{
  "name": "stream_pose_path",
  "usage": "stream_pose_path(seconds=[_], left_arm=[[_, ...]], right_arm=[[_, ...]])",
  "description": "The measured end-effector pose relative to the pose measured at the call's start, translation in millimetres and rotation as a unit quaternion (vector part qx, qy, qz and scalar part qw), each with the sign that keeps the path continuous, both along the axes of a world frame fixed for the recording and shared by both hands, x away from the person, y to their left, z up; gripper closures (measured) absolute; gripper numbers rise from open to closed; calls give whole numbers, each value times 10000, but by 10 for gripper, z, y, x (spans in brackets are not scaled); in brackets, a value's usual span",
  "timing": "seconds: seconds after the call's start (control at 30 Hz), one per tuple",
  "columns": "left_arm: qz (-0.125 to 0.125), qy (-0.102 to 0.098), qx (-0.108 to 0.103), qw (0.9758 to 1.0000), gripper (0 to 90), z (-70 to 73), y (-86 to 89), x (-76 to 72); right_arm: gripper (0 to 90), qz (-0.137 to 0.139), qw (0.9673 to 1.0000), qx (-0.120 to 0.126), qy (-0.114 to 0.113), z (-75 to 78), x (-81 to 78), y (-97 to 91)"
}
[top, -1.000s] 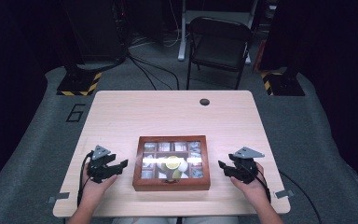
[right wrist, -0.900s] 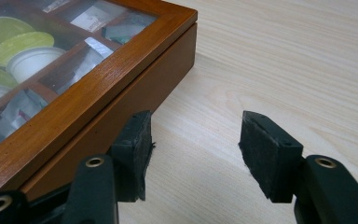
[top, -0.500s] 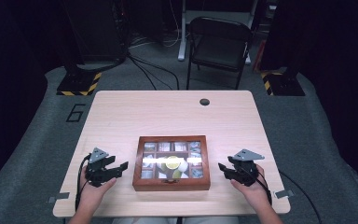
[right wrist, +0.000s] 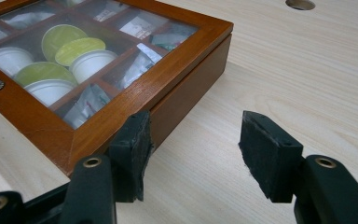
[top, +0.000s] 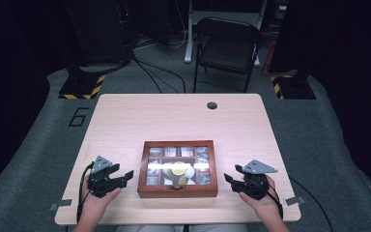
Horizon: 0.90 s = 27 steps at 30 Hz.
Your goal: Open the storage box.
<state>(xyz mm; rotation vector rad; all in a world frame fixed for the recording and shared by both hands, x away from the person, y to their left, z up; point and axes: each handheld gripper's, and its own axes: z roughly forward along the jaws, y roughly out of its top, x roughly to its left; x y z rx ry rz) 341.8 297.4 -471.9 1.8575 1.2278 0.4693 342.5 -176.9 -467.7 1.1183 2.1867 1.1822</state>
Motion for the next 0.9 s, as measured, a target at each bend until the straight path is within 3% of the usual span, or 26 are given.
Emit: stream_pose_path(seconds=[0.63, 0.9], left_arm=[[-319, -129, -20, 9994, 363, 32, -150, -190], [-468, -57, -110, 9988, 371, 31, -183, -240]], right_arm=[[437, 427, 9991, 56, -32, 30, -202, 122], [415, 528, 9986, 57, 19, 32, -242, 171]])
